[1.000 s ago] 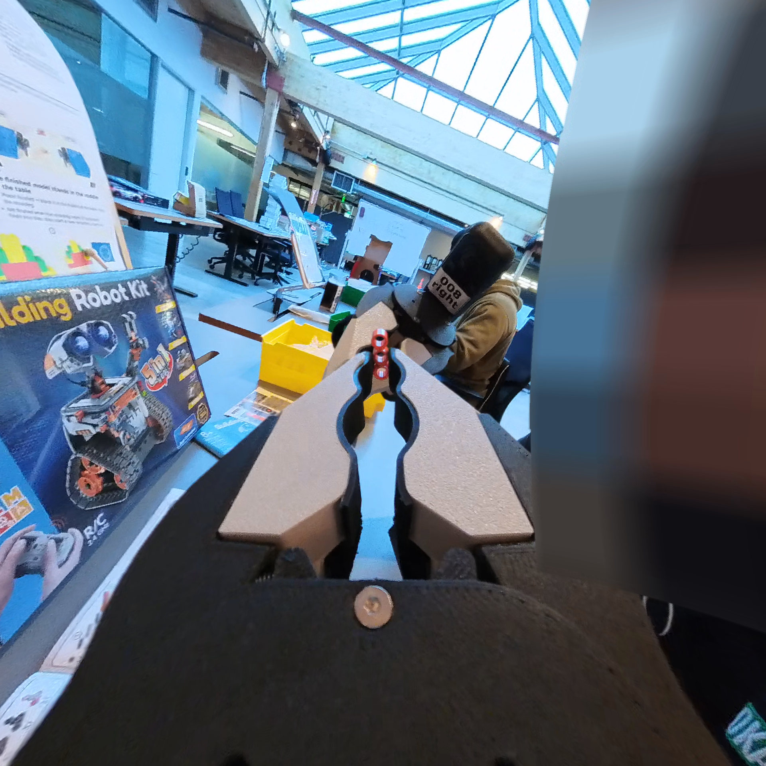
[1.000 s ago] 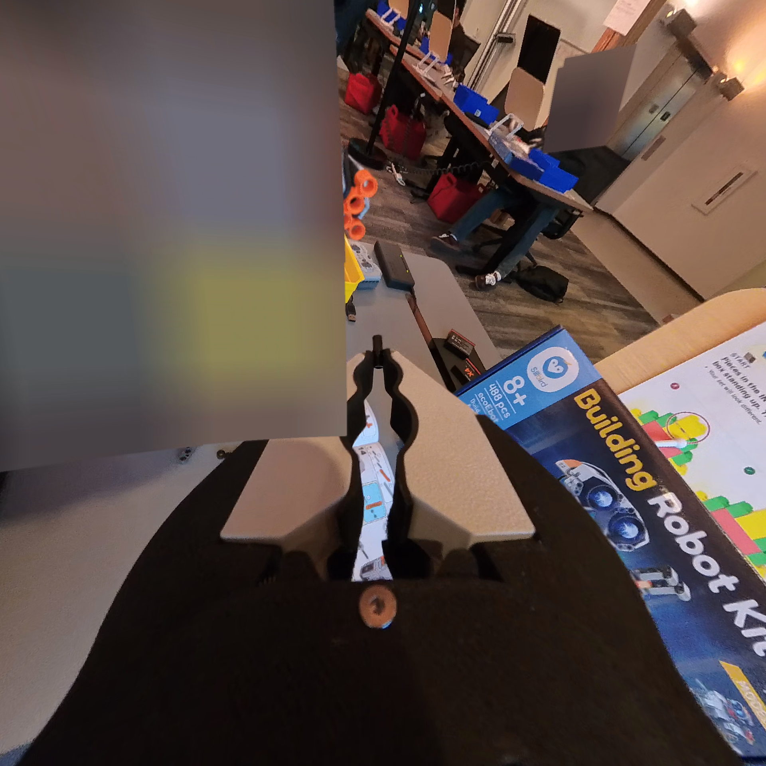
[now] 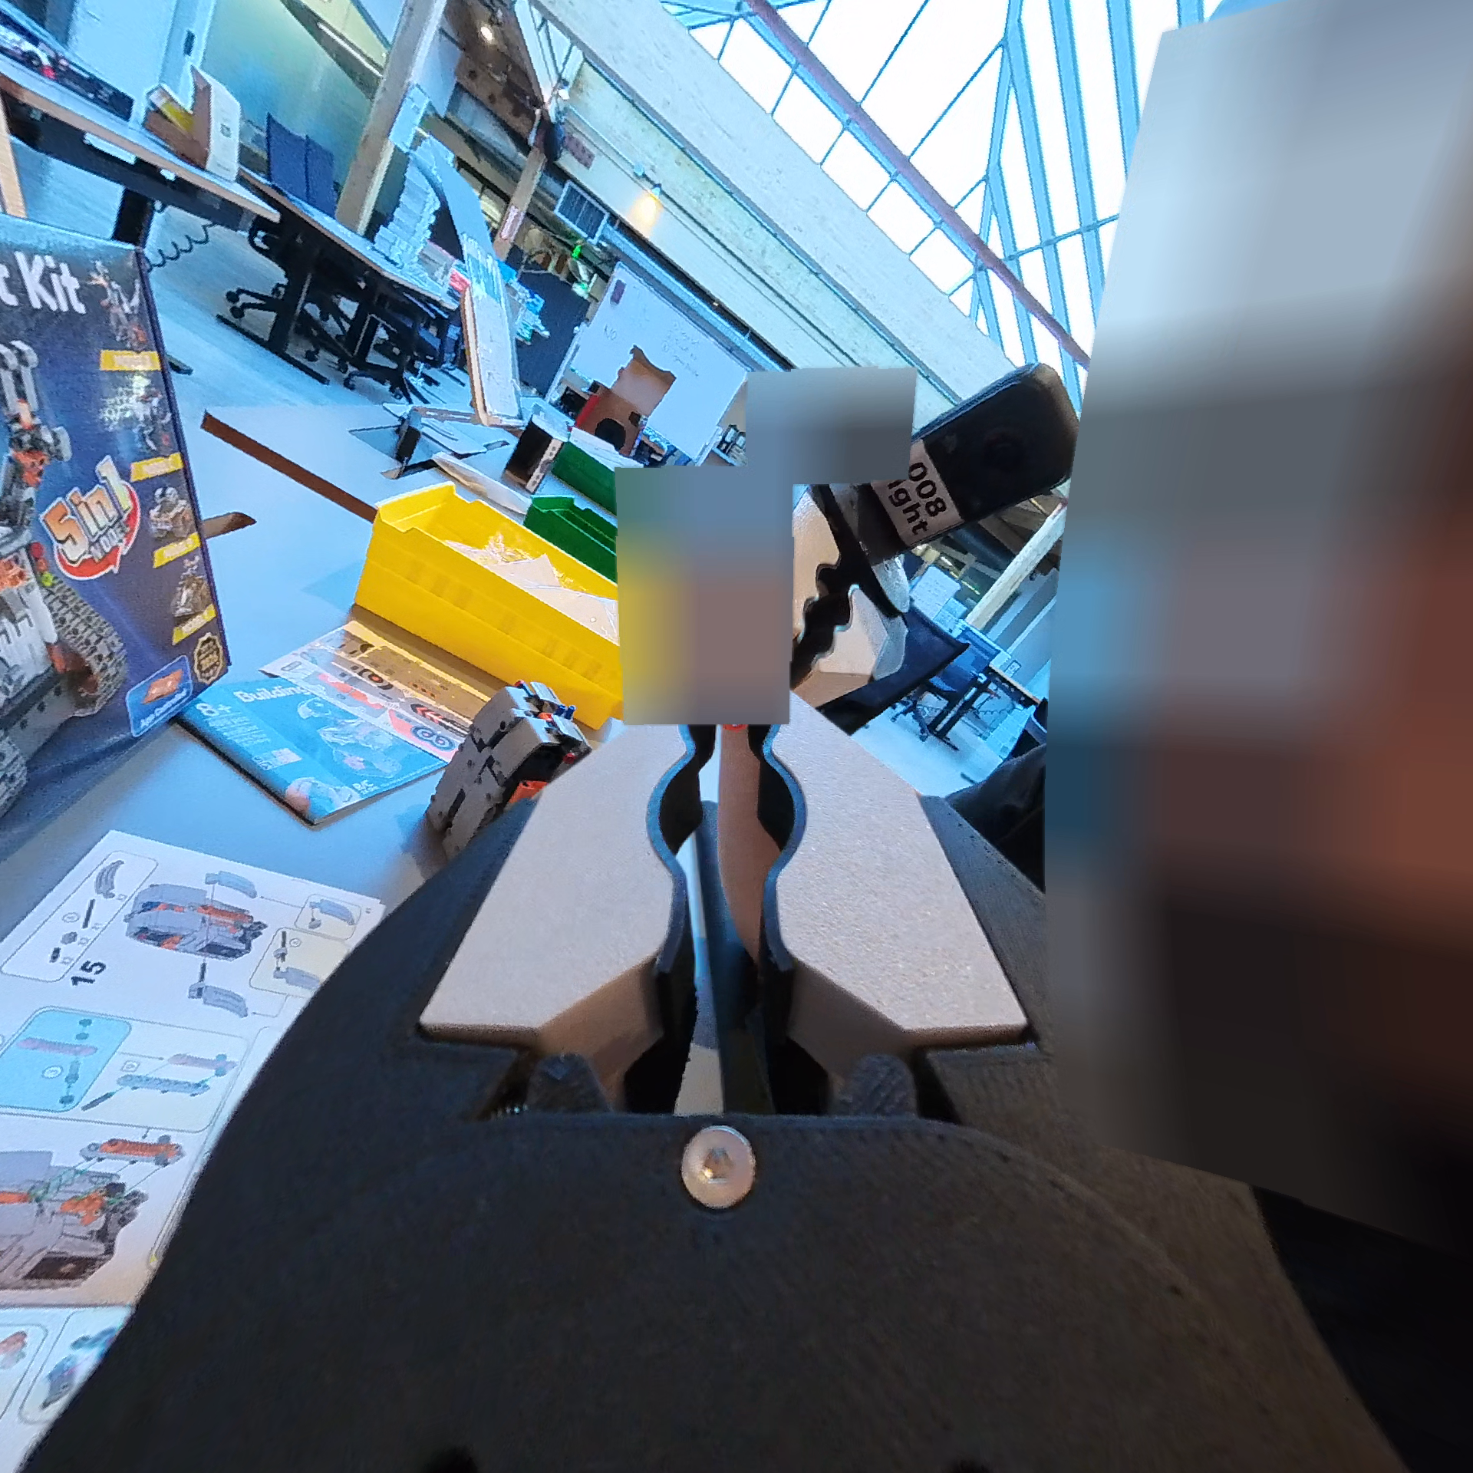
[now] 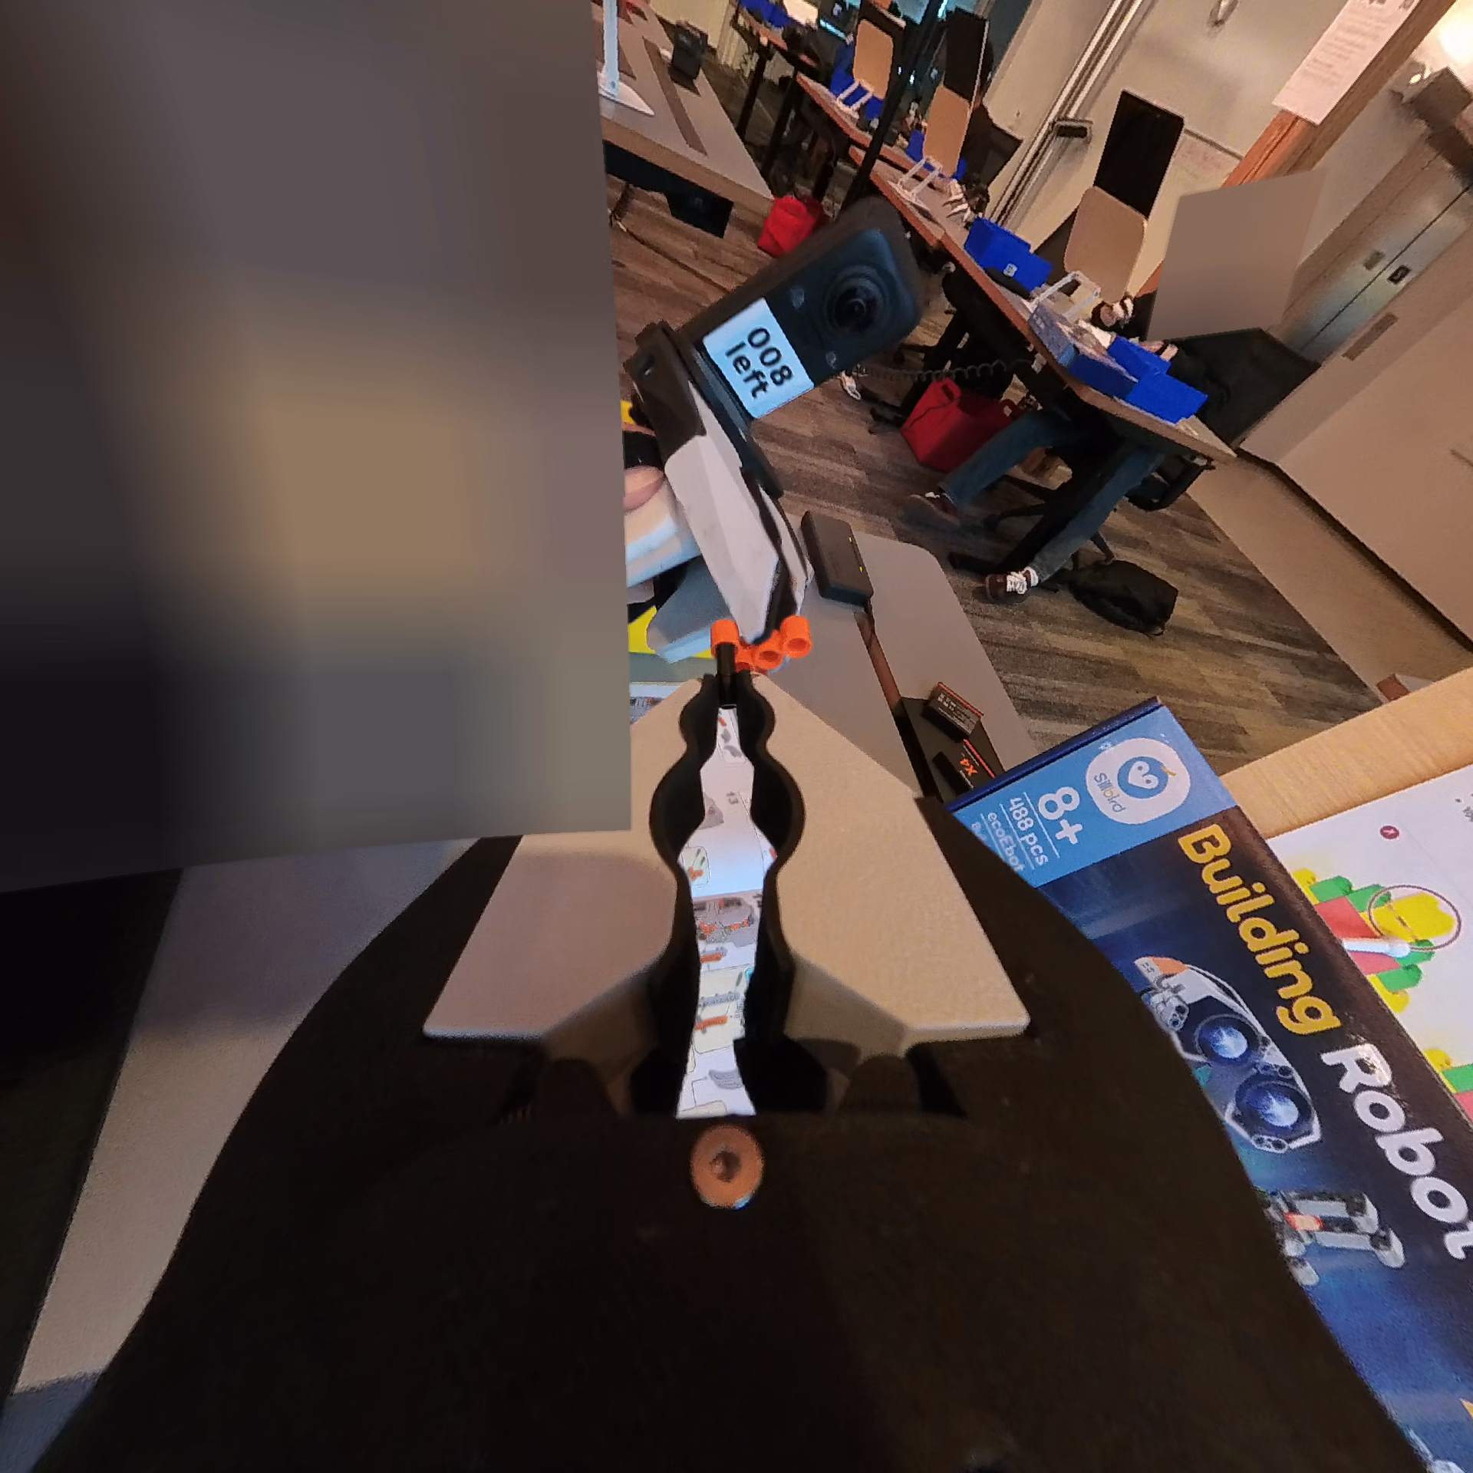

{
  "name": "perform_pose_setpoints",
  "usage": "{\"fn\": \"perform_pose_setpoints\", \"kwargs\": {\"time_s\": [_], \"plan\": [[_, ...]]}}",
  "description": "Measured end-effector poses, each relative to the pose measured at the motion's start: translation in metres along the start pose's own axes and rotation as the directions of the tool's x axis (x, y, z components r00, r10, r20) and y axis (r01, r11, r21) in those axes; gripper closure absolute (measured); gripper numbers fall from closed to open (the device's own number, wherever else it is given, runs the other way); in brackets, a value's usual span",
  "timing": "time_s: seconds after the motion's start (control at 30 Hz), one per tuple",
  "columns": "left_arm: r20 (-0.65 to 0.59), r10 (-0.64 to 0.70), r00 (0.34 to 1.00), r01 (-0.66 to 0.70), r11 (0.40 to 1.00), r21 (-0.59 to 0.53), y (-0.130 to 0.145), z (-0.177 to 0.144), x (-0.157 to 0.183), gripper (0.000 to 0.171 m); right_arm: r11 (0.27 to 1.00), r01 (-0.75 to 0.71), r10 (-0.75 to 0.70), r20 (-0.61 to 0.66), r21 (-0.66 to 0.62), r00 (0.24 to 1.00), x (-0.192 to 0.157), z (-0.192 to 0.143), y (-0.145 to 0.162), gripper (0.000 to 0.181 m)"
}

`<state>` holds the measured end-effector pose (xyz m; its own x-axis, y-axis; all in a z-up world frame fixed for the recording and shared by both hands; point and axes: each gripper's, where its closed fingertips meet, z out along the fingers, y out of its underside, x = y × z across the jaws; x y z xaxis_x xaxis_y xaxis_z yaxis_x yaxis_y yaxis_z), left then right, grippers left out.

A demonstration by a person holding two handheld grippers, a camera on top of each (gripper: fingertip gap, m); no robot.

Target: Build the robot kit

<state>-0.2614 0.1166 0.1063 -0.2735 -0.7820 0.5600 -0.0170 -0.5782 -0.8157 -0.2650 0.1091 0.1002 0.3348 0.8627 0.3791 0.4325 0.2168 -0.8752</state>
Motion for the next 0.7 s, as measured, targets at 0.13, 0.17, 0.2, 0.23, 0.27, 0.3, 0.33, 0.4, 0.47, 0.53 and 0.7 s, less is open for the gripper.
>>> {"fn": "perform_pose_setpoints", "kwargs": {"time_s": [0.13, 0.17, 0.2, 0.23, 0.27, 0.3, 0.33, 0.4, 0.47, 0.53, 0.7], "plan": [[0.071, -0.001, 0.997, 0.002, 1.000, -0.015, 0.002, 0.000, -0.011, 0.168, 0.999, 0.000, -0.001, -0.025, -0.044, 1.000, 0.005, 0.002, 0.008, 0.178], [0.105, 0.009, 0.994, -0.007, 1.000, -0.025, 0.004, -0.001, -0.016, 0.168, 0.997, 0.005, -0.008, -0.038, -0.071, 0.999, 0.006, 0.003, 0.012, 0.178], [0.139, 0.018, 0.990, -0.013, 0.999, -0.039, 0.006, -0.001, -0.020, 0.168, 0.995, 0.012, -0.017, -0.047, -0.102, 0.999, 0.007, 0.005, 0.016, 0.178], [0.171, 0.028, 0.985, -0.019, 0.998, -0.052, 0.007, -0.002, -0.024, 0.168, 0.991, 0.020, -0.027, -0.057, -0.132, 0.998, 0.008, 0.006, 0.020, 0.179], [0.193, 0.033, 0.981, -0.022, 0.998, -0.061, 0.008, -0.003, -0.027, 0.168, 0.988, 0.029, -0.039, -0.065, -0.154, 0.997, 0.008, 0.008, 0.023, 0.178], [0.208, 0.030, 0.978, -0.017, 0.998, -0.068, 0.009, -0.004, -0.029, 0.168, 0.984, 0.042, -0.054, -0.071, -0.171, 0.996, 0.009, 0.009, 0.025, 0.179], [0.221, 0.026, 0.975, -0.010, 0.997, -0.071, 0.010, -0.005, -0.030, 0.168, 0.981, 0.056, -0.072, -0.079, -0.184, 0.994, 0.009, 0.011, 0.026, 0.179], [0.260, 0.024, 0.965, 0.000, 0.996, -0.090, 0.013, -0.006, -0.036, 0.168, 0.973, 0.074, -0.095, -0.087, -0.220, 0.992, 0.010, 0.013, 0.031, 0.179], [0.307, 0.034, 0.951, -0.004, 0.995, -0.098, 0.014, -0.007, -0.043, 0.168, 0.960, 0.088, -0.119, -0.102, -0.266, 0.988, 0.012, 0.016, 0.038, 0.179], [0.339, 0.035, 0.940, -0.007, 0.996, -0.085, 0.013, -0.008, -0.048, 0.168, 0.955, 0.071, -0.110, -0.121, -0.288, 0.987, 0.015, 0.019, 0.041, 0.179], [0.351, 0.021, 0.936, -0.020, 1.000, -0.005, 0.002, -0.012, -0.051, 0.168, 0.972, -0.002, -0.040, -0.170, -0.236, 0.985, 0.025, 0.023, 0.037, 0.179]]}}
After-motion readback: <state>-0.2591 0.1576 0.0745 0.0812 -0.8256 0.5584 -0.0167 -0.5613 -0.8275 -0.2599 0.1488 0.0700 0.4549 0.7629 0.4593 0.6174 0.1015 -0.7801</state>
